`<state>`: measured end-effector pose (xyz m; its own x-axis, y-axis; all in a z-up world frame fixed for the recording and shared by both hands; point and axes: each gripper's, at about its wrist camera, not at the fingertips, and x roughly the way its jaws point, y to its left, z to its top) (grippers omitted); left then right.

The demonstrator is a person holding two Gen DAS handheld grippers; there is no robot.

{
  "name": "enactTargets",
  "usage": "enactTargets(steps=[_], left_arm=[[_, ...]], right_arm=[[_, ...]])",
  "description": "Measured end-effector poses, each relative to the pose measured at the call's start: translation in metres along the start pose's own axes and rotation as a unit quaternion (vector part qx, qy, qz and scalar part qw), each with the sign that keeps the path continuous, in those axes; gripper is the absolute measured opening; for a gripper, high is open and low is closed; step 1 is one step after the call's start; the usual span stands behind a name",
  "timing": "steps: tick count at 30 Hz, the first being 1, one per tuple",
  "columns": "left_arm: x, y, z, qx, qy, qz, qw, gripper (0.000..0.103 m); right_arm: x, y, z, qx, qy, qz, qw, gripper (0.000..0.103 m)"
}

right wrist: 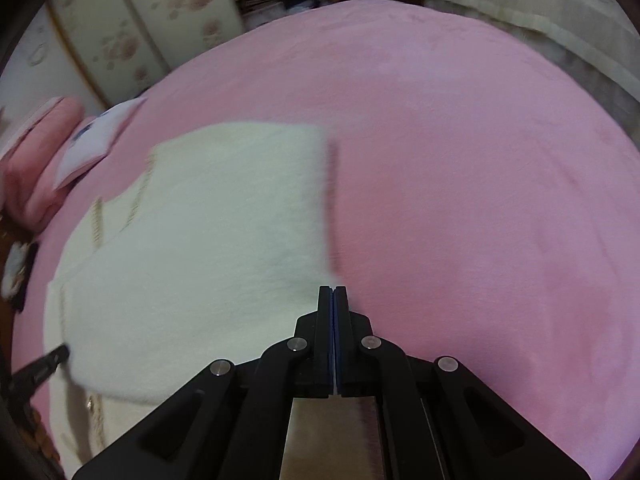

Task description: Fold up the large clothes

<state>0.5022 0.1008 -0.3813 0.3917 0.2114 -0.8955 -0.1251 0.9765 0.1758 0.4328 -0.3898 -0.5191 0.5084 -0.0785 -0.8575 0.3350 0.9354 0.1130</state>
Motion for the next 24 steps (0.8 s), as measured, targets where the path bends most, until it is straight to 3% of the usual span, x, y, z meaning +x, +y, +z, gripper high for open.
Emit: enactTargets(steps=[2,4,8,11,14,17,20,22,24], left_arm=[[-0.005,0.002,0.000,-0.012,0.003,-0.003,0.9999,0.000],[-0.014,0.006,0.001,-0.034,0.003,-0.018,0.9993,0.000],[-0.037,-0.007,0.008,-0.058,-0.003,-0.114,0.9918,0.000],[-0.037,-0.026,0.020,-0.058,0.010,-0.176,0.9827,0.000],[-0.018,-0.049,0.035,-0.045,0.026,-0.198,0.9789,0.000],[0.013,-0.054,0.049,-0.068,0.055,-0.214,0.9730,0.000],[0.021,-0.039,0.064,-0.096,0.034,-0.234,0.9669,0.000],[0.020,-0.028,0.071,-0.091,0.010,-0.218,0.9716,0.000],[0.026,-0.011,0.079,-0.074,-0.008,-0.159,0.9845,0.000]], right_arm=[[-0.008,-0.011,0.001,0.016,0.005,0.000,1.000,0.000],[-0.023,-0.006,0.004,-0.010,-0.012,0.023,1.000,0.000],[-0.045,0.024,0.009,-0.067,-0.020,0.109,0.992,0.000],[-0.033,0.065,0.007,-0.092,0.026,0.189,0.977,0.000],[-0.008,0.106,-0.003,-0.109,0.067,0.230,0.965,0.000],[0.025,0.129,-0.006,-0.119,0.087,0.223,0.964,0.000],[0.040,0.126,0.013,-0.112,0.070,0.218,0.967,0.000],[0.042,0.115,0.032,-0.137,0.029,0.166,0.976,0.000],[0.055,0.095,0.054,-0.127,0.020,0.142,0.981,0.000]])
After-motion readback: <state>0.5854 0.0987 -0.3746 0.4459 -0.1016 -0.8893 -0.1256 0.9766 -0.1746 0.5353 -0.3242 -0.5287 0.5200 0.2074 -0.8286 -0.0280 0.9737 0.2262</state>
